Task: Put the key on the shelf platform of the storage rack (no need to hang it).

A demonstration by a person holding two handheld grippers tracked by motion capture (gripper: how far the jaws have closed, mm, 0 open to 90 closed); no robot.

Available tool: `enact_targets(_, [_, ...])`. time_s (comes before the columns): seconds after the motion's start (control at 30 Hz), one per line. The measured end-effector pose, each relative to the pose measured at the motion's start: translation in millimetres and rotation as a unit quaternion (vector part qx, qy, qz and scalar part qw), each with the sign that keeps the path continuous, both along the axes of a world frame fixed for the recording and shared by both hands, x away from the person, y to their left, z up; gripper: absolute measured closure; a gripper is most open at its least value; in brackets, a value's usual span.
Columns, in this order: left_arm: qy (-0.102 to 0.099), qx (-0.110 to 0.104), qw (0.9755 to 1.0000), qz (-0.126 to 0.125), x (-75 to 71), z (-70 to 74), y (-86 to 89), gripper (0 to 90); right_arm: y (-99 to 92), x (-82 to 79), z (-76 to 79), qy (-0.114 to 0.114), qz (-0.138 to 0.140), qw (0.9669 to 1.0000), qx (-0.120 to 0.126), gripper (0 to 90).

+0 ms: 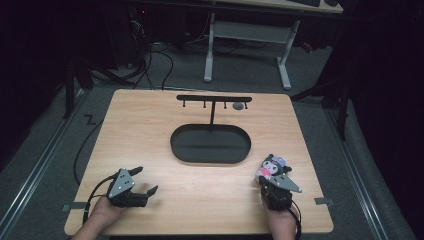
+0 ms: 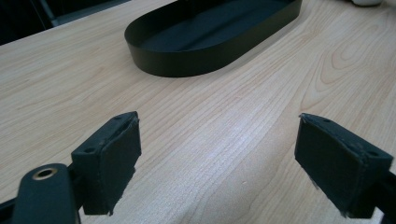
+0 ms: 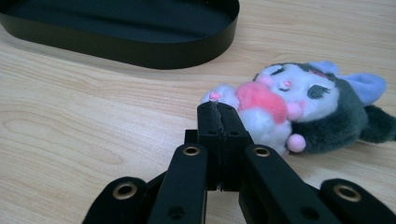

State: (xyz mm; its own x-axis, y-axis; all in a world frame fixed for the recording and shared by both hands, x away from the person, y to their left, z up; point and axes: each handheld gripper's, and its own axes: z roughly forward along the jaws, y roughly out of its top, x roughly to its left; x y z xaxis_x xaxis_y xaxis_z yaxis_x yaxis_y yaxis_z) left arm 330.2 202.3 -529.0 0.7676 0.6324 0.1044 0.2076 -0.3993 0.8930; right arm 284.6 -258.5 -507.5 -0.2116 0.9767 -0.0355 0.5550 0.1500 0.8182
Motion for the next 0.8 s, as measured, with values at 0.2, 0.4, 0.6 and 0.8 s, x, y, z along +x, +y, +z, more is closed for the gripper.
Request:
enact_targets(0.2, [0.001, -0.001, 1.0, 0.001, 0.5, 0.0, 0.3, 15.4, -1.1, 0.8, -1.9, 0.004, -0.003, 1.0, -0.001, 90.0])
enact_targets(0.4, [0.001, 0.0, 1.0, 0.001, 0.2, 0.0, 0.1, 15.4, -8.3, -3.0, -0.3, 0.001, -0.011, 0.9999, 0.002, 89.9])
enact_targets(0.6, [0.002, -0.001, 1.0, 0.003, 0.8, 0.1, 0.4, 15.4, -18.9, -10.1, 0.5, 0.004, -0.022, 0.9997, 0.003, 89.7])
enact_targets(0.8, [0.002, -0.002, 1.0, 0.001, 0.8, 0.2, 0.5, 15.4, -37.9, -14.6, 1.8, 0.001, -0.049, 0.9988, 0.001, 88.1])
